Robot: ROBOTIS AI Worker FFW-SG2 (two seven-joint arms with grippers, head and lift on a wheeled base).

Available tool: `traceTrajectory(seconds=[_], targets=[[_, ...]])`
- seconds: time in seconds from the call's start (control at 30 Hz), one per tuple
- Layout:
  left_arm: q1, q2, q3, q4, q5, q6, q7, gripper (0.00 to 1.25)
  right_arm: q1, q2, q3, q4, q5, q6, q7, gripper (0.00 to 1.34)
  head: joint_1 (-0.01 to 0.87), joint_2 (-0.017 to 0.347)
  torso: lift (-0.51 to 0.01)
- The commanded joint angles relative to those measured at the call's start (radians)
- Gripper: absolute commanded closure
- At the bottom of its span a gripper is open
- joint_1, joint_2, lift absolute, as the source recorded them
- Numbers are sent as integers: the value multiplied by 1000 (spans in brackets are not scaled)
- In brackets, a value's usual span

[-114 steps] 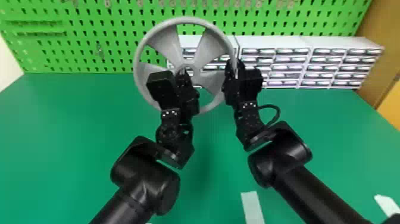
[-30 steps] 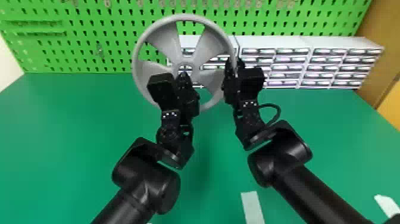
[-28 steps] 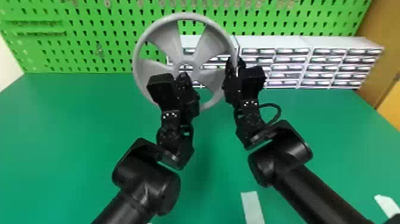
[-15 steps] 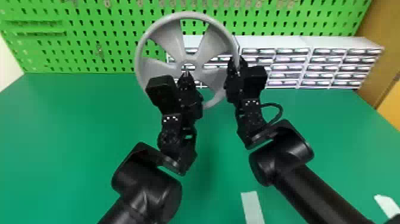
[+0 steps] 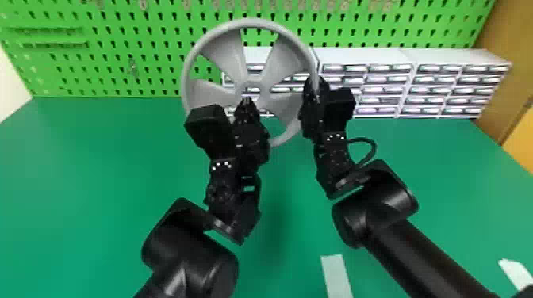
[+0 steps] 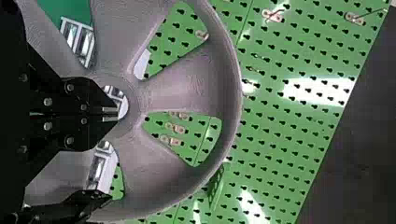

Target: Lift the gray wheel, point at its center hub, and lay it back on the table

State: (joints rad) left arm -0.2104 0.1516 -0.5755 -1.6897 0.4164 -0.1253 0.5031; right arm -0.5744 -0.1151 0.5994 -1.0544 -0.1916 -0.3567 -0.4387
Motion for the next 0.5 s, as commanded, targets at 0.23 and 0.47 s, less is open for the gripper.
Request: traceTrajectory(seconds=[0.23,0.47], targets=[[95,19,20,-151,1,24,3,1187,-9,-1,-9,8,0,5,0,1271,692,48,-96],[114,26,10,-194,19,35,5,1184,-15,-1,-9,11,0,7,0,1271,692,48,-96]])
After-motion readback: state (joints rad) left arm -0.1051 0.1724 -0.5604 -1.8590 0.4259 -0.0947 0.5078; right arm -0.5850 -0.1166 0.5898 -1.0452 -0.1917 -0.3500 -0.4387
